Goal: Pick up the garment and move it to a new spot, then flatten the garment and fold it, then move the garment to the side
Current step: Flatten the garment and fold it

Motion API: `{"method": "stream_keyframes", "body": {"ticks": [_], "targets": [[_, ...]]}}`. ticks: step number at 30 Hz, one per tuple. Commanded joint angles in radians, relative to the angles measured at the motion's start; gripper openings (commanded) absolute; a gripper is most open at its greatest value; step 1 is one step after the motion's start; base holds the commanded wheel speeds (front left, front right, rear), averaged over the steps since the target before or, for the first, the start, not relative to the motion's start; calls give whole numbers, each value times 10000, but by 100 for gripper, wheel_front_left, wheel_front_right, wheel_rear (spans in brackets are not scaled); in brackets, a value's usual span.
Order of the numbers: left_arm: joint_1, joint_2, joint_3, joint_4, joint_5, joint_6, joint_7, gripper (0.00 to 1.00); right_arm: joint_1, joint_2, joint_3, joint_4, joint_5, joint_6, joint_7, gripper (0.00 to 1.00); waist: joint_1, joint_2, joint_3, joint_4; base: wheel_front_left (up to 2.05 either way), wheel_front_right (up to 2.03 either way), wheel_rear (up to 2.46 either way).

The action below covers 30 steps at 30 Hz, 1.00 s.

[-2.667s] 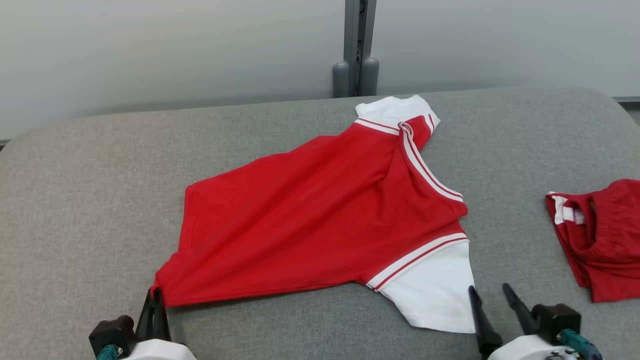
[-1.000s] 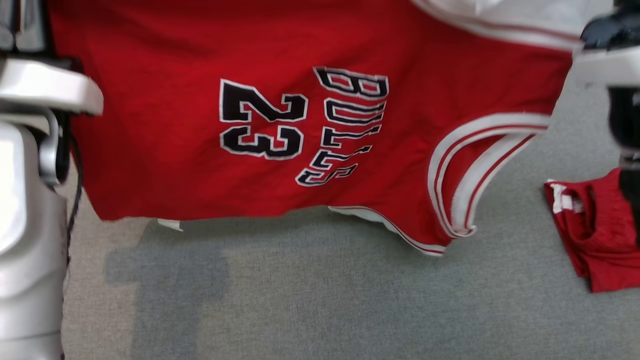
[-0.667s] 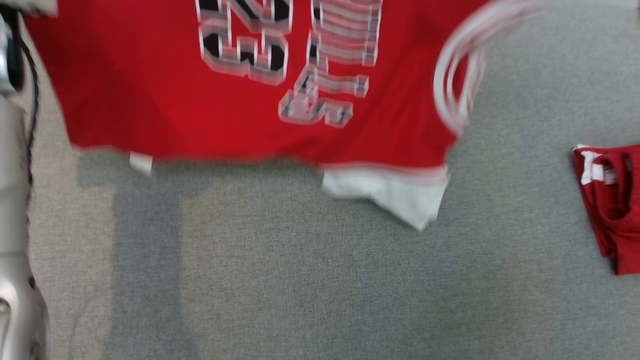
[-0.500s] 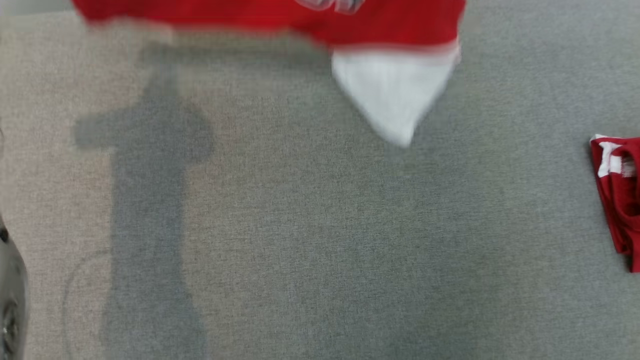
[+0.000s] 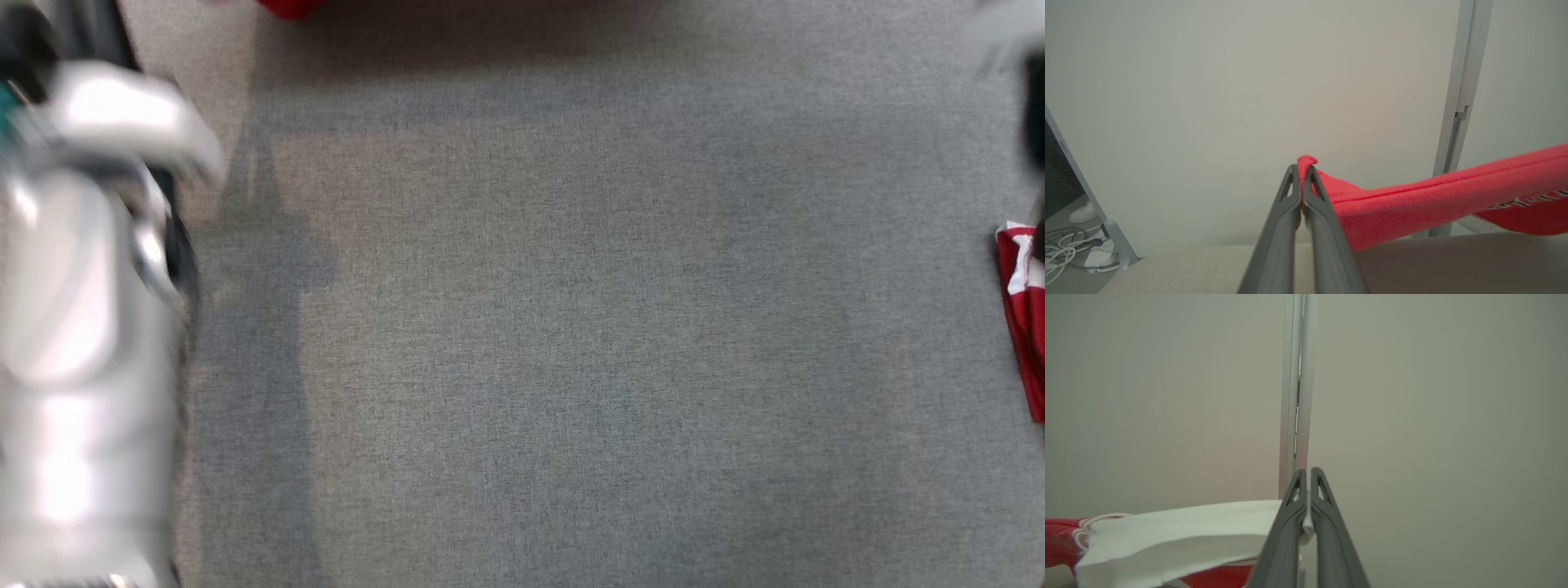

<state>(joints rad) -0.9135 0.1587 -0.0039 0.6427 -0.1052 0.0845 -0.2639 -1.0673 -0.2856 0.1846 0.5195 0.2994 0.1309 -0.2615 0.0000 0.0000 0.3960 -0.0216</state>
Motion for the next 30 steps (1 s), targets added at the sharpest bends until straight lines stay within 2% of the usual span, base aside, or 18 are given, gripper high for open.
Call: {"method": "stream_keyframes", "body": {"ticks": [1,6,13,16,22,30], "targets": [[791,-177,244,-107,-216,65,3,0,893,-90,-62,-167,286,-3,-43,0,0,0,-87,-30,0,0,0],[3553,-800,587,-293,-496,33,-3,0,4137,82,-520,-560,1025,-4,-44,0,0,0,-355,-89,0,0,0],[6207,-1009,957,-443,-1119,71,-4,0,7445,645,-477,-786,1285,-4,-45,0,0,0,-1252,-336,0,0,0],[7036,-1037,854,-500,-1333,0,-4,0,8389,803,-353,-795,1255,-4,-45,0,0,0,-1739,-470,0,0,0],[8452,-1034,952,-827,-1554,256,-4,0,9979,907,305,-972,764,-4,-43,0,0,0,-2859,-760,0,0,0],[10095,-1034,944,-1132,-1817,353,-5,0,11366,997,7,-1372,534,-4,-45,0,0,0,-3846,-965,0,0,0]]}}
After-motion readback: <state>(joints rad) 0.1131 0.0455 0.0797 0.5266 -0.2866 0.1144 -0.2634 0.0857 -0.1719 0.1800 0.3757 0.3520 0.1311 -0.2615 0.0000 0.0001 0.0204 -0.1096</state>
